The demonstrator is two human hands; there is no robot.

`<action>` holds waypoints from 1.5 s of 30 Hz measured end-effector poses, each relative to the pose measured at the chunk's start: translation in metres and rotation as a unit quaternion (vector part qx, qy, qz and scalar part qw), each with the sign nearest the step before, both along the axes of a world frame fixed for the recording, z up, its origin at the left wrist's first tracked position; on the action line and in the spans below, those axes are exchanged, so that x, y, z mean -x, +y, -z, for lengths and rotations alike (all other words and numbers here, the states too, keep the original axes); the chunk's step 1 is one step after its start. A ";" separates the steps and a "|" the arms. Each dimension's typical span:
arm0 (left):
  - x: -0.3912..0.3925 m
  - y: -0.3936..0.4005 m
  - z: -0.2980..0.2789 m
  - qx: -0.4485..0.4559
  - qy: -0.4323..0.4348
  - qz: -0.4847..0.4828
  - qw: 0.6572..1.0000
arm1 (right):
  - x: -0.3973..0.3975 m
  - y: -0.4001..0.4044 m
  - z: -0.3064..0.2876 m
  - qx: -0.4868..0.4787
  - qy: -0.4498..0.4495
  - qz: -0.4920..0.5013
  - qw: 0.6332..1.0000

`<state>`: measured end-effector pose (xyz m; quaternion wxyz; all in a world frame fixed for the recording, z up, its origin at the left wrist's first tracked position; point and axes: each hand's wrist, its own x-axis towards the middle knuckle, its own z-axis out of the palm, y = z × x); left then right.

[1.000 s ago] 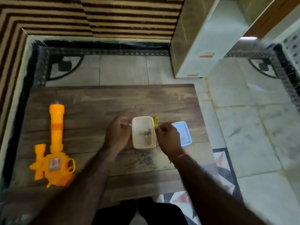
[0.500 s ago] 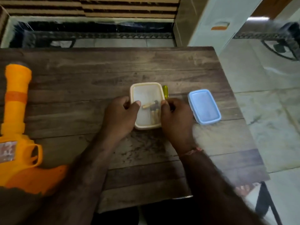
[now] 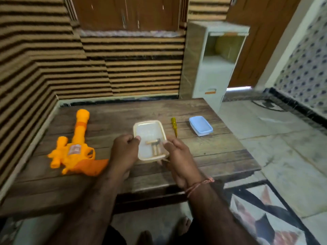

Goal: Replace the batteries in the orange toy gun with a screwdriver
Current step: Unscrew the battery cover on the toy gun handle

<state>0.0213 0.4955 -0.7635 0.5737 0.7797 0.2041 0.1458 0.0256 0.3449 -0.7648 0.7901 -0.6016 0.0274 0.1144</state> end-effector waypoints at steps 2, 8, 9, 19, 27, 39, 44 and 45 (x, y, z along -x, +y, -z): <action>0.012 0.000 -0.007 0.005 -0.001 0.003 1.000 | 0.012 -0.003 -0.004 -0.021 0.045 -0.019 0.999; 0.048 -0.009 -0.044 0.018 -0.004 -0.005 1.000 | 0.045 -0.001 -0.029 -0.021 0.039 0.017 0.999; 0.052 -0.010 -0.046 0.021 -0.001 0.005 1.000 | 0.048 -0.001 -0.030 -0.022 0.036 0.024 0.999; 0.055 0.046 -0.004 0.046 0.039 -0.120 0.991 | -0.002 -0.003 0.017 0.127 0.030 0.105 0.986; 0.046 0.089 0.003 0.025 0.016 -0.208 0.978 | -0.067 0.004 0.057 0.227 0.039 0.142 0.963; 0.012 0.093 0.020 -0.029 -0.036 -0.177 0.983 | -0.097 -0.008 0.028 0.488 -0.009 0.129 0.863; 0.008 0.096 0.014 -0.023 -0.053 -0.174 0.983 | -0.130 -0.011 0.029 0.562 -0.006 0.078 0.823; 0.008 0.099 0.014 -0.017 -0.056 -0.177 0.983 | -0.135 -0.009 0.030 0.573 -0.005 0.067 0.817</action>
